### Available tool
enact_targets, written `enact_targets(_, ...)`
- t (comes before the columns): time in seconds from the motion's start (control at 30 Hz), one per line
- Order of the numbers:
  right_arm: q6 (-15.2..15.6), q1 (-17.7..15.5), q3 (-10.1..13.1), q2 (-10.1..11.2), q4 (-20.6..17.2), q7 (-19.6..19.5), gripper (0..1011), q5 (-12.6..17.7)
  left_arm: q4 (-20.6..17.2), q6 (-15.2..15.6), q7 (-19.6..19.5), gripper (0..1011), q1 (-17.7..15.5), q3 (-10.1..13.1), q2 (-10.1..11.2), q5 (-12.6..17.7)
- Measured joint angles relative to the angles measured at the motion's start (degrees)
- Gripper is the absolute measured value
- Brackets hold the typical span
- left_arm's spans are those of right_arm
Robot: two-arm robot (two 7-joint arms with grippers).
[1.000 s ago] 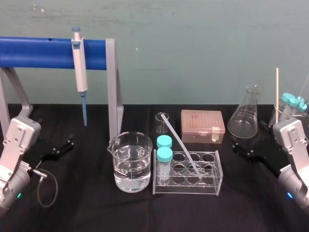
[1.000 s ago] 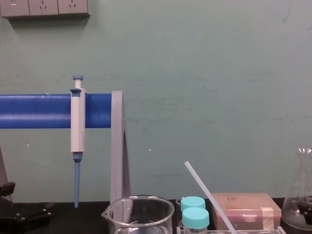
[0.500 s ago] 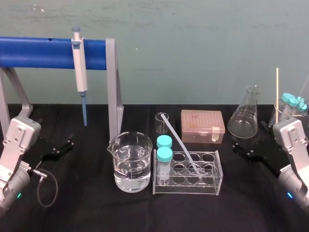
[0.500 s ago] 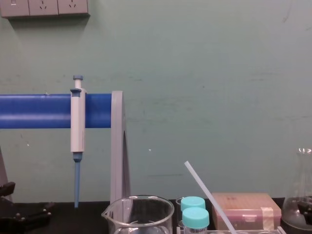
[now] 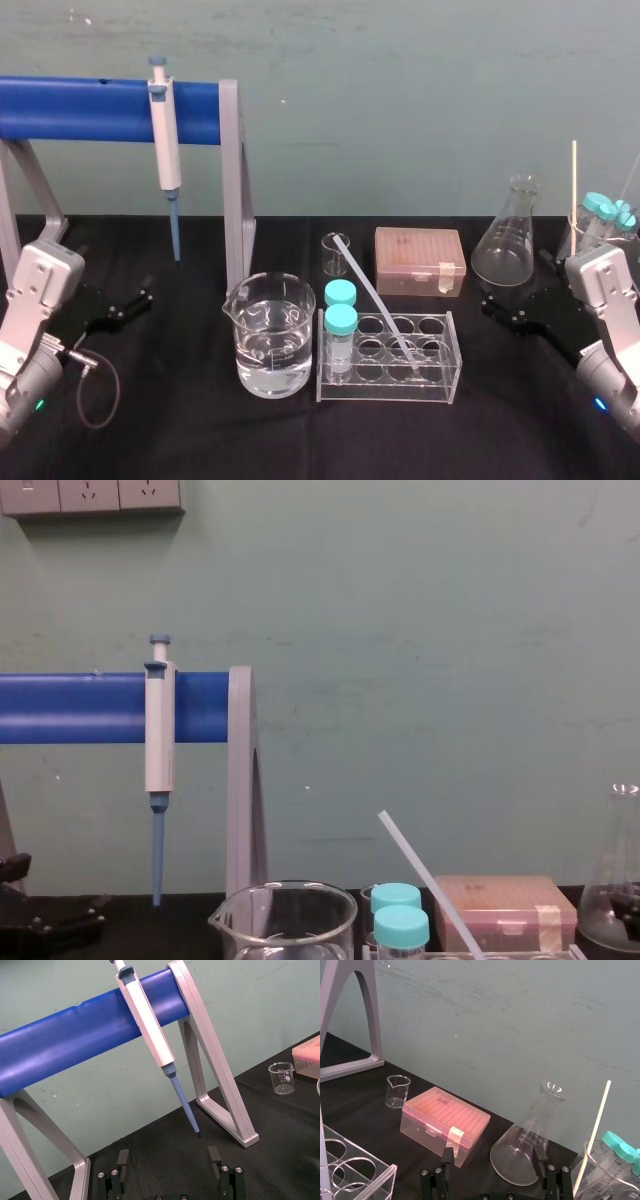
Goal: Pick up the stirring rod with one hand, then place it down.
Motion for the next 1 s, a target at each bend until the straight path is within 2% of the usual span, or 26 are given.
enact_targets(1.0, 0.00, 0.00, 0.00, 0.00, 0.00, 0.00, 1000, 0.00, 0.00, 0.00, 0.00, 1000, 0.00, 0.00, 0.00, 0.00)
